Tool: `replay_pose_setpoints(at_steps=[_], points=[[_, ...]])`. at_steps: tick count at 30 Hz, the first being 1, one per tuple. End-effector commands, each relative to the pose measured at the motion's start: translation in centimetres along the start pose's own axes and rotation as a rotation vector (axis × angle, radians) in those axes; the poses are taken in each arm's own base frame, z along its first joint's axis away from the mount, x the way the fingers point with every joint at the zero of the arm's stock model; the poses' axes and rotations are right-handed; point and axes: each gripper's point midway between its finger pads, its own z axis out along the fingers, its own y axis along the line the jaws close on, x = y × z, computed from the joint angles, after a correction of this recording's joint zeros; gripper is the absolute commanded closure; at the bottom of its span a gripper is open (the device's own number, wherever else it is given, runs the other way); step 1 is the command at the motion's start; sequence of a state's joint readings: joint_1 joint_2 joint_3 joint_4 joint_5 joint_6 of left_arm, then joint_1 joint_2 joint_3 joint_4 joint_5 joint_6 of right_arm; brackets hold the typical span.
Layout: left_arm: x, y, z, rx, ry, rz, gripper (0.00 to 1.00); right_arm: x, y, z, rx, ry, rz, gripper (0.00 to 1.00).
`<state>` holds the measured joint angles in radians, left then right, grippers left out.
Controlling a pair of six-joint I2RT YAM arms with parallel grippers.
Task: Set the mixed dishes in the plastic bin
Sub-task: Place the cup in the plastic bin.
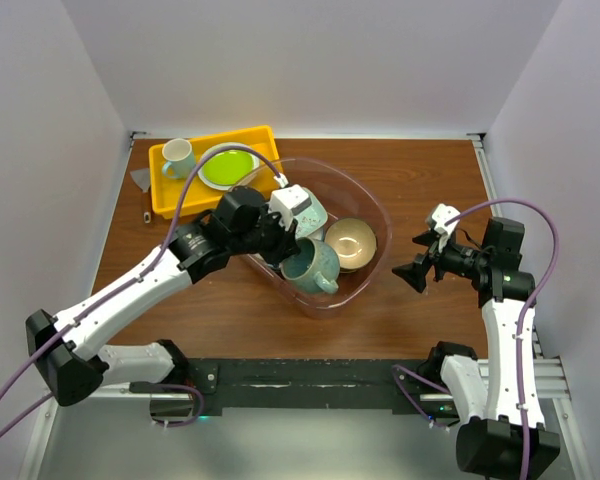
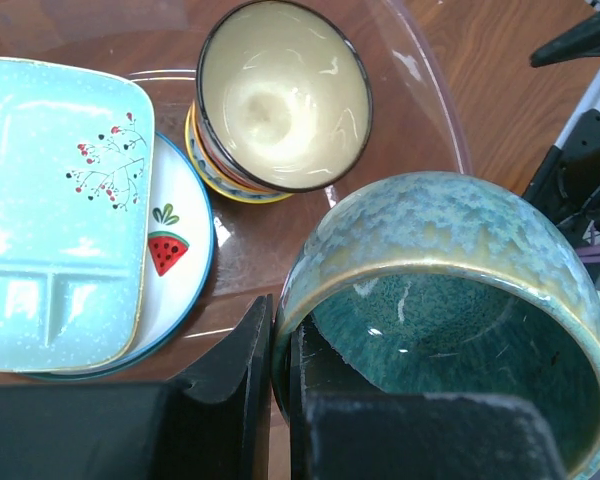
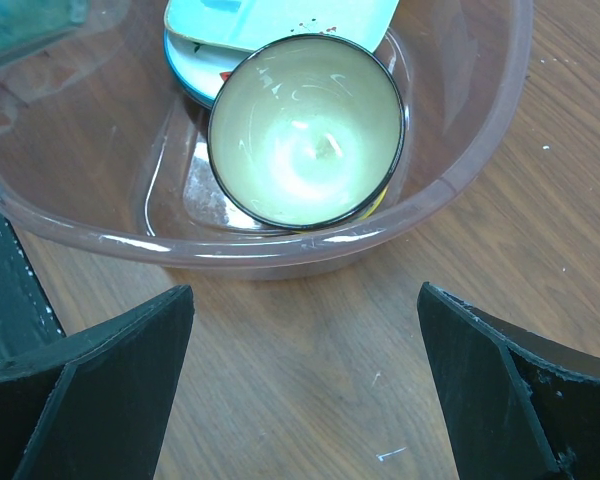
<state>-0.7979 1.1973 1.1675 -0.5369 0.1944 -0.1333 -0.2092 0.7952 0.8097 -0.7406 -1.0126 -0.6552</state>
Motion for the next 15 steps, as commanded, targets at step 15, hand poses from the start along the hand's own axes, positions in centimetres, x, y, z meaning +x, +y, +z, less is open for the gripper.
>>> replay_pose_setpoints(at_steps=[15], points=[[-3.8, 0.5, 2.0, 0.034, -0.132, 0.0, 1.0, -1.4, 0.0, -0.4, 0.007, -0.025, -0.06, 0.02]])
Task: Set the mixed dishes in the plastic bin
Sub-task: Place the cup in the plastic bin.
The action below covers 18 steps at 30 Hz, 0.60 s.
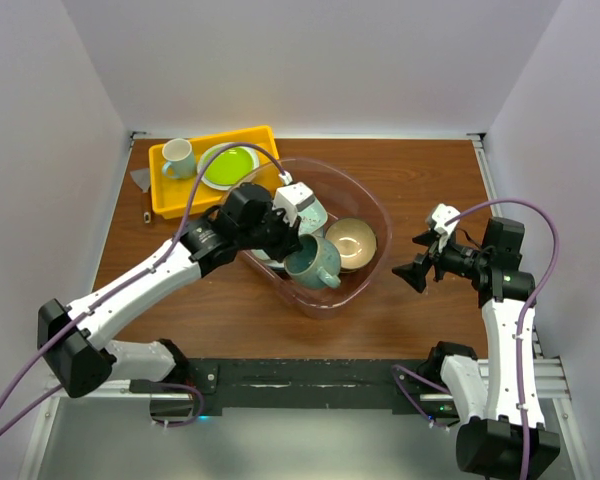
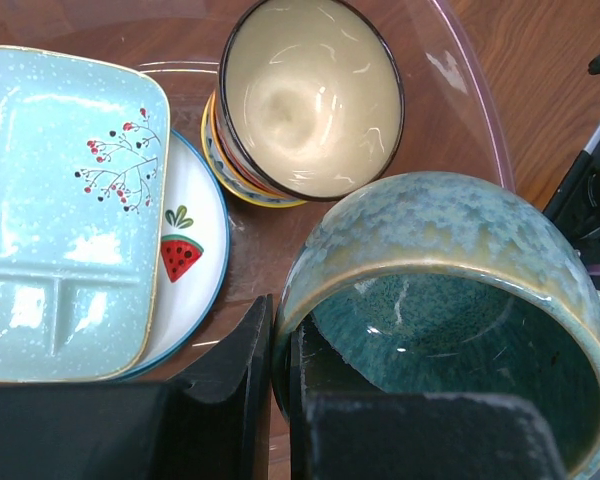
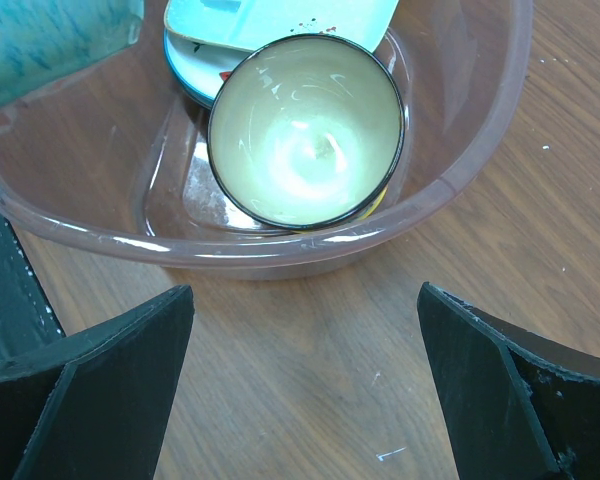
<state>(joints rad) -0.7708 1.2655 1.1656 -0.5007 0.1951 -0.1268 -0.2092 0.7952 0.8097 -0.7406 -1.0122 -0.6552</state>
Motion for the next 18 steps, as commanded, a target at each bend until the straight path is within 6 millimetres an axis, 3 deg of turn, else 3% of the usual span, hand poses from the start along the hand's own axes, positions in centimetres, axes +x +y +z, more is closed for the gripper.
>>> replay_pose_setpoints(at_steps=[1, 18], points=[[-4.3, -1.0, -0.1, 0.059, -0.159, 0.013, 1.0, -1.3, 0.0, -0.4, 0.006, -0.025, -0.059, 0.02], [-2.0, -0.5, 1.5, 0.058, -0.098, -0.011, 1.0, -1.2, -0.1, -0.3, 0.009, -0.022, -0.057, 0.02]])
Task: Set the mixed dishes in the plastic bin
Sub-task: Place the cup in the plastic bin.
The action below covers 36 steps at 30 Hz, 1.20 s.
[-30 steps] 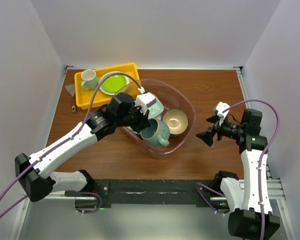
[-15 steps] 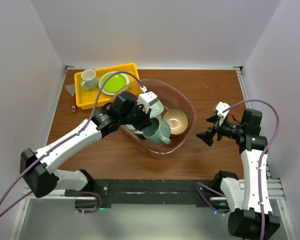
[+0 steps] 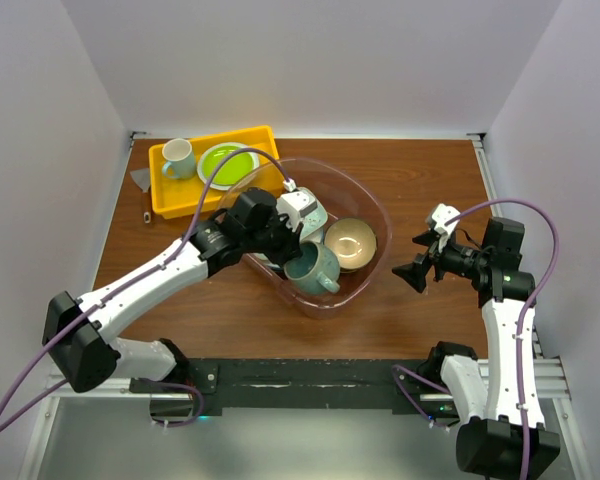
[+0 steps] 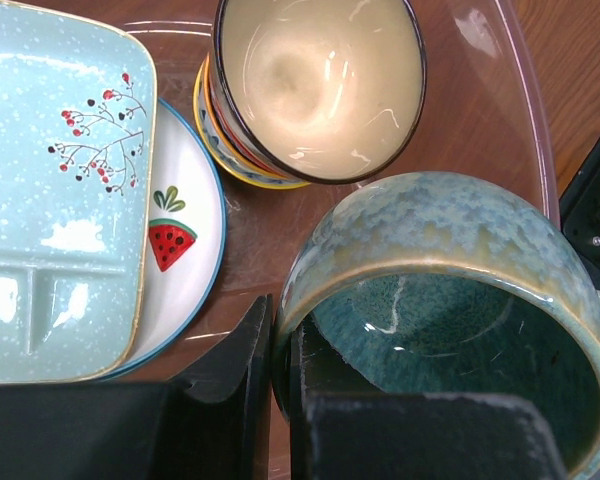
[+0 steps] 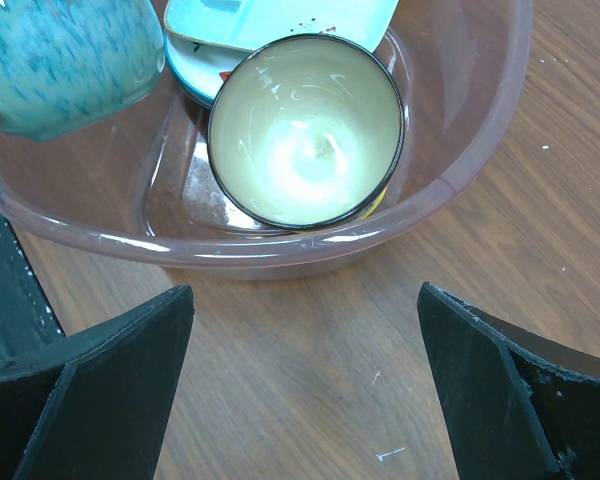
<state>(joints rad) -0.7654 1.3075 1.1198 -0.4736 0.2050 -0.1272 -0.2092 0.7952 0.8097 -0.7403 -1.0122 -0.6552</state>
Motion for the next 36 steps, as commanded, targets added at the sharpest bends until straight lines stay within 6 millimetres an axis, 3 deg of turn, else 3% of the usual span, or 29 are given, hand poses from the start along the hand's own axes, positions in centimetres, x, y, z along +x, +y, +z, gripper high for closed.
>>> replay_pose_setpoints(at_steps=[1, 36], points=[[-4.1, -1.1, -0.5, 0.058, -0.155, 0.006, 1.0, -1.2, -0.1, -0.3, 0.007, -0.022, -0.056, 0.02], [-2.2, -0.5, 0.6, 0.04, -0.113, -0.021, 1.0, -1.0, -0.3, -0.2, 0.014, -0.015, -0.053, 0.02]])
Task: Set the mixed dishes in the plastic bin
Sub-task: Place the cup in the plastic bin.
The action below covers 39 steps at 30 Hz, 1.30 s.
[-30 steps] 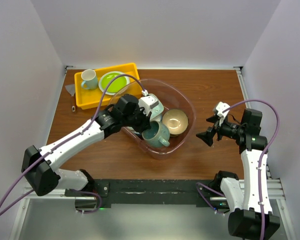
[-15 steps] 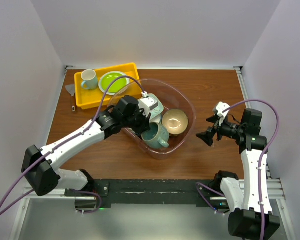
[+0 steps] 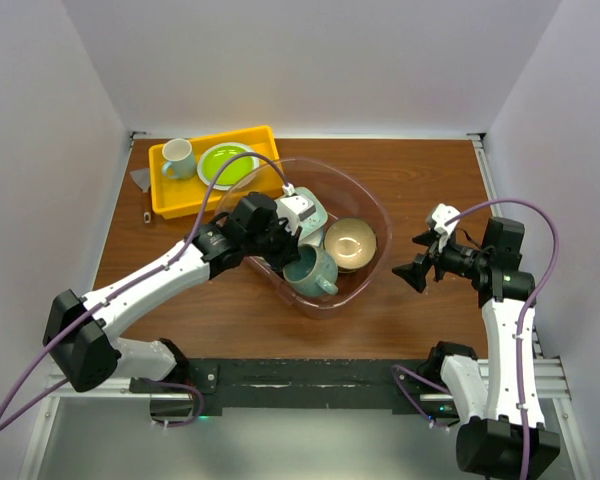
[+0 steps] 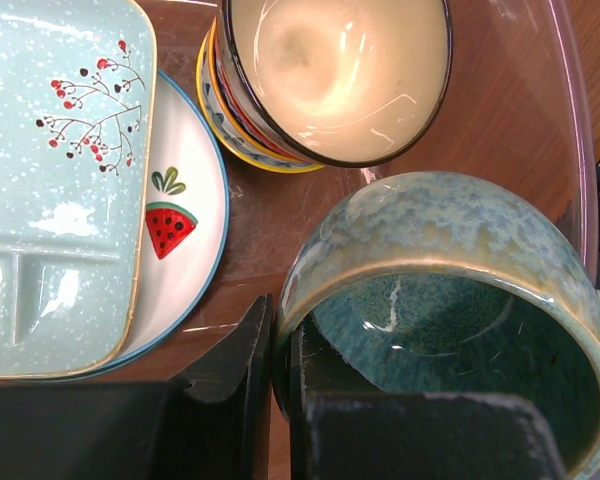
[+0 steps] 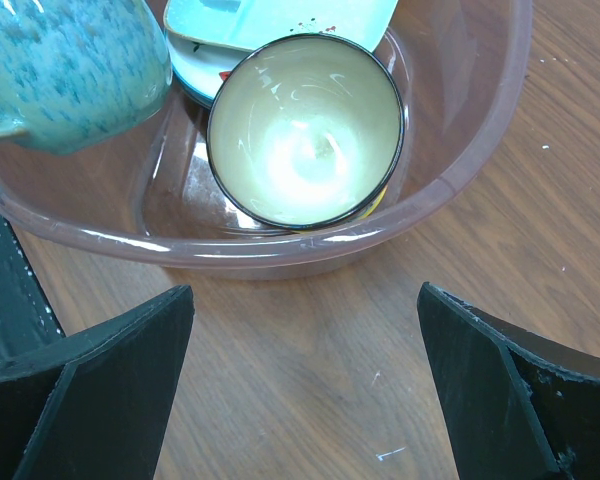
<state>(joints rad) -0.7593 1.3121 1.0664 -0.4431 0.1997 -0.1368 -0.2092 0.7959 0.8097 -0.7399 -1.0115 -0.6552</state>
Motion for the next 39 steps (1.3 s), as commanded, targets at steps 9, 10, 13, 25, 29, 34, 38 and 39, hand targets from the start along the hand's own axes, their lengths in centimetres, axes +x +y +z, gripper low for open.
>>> replay_pose_setpoints(at_steps=[9, 10, 13, 25, 29, 34, 38, 39], points=[[-4.2, -0.5, 1.3, 0.035, -0.116, -0.009, 1.0, -1.0, -0.4, -0.2, 0.015, -0.015, -0.052, 0.02], [-3.7, -0.2, 2.0, 0.026, -0.095, -0.013, 1.0, -0.9, -0.4, -0.2, 0.018, -0.014, -0.051, 0.02], [-3.1, 0.9, 3.2, -0.023, -0.058, -0.009, 1.0, -0.9, -0.4, -0.2, 0.018, -0.015, -0.053, 0.02], [-0.1, 3.7, 6.4, -0.144, 0.05, -0.064, 1.0, -1.0, -0.4, -0.2, 0.021, -0.015, -0.055, 0.02], [1.0, 4.2, 7.2, -0.176, 0.073, -0.094, 1.0, -1.0, -0.4, -0.2, 0.023, -0.015, -0.057, 0.02], [1.7, 4.3, 7.7, -0.189, 0.088, -0.124, 0.92, -1.0, -0.6, -0.2, 0.028, -0.012, -0.056, 0.02], [2.0, 4.4, 7.5, -0.196, 0.091, -0.131, 0.82, -0.9, -0.6, -0.2, 0.029, -0.012, -0.055, 0.02], [1.9, 4.3, 7.4, -0.196, 0.088, -0.131, 0.79, -0.9, -0.6, -0.2, 0.028, -0.011, -0.054, 0.02]])
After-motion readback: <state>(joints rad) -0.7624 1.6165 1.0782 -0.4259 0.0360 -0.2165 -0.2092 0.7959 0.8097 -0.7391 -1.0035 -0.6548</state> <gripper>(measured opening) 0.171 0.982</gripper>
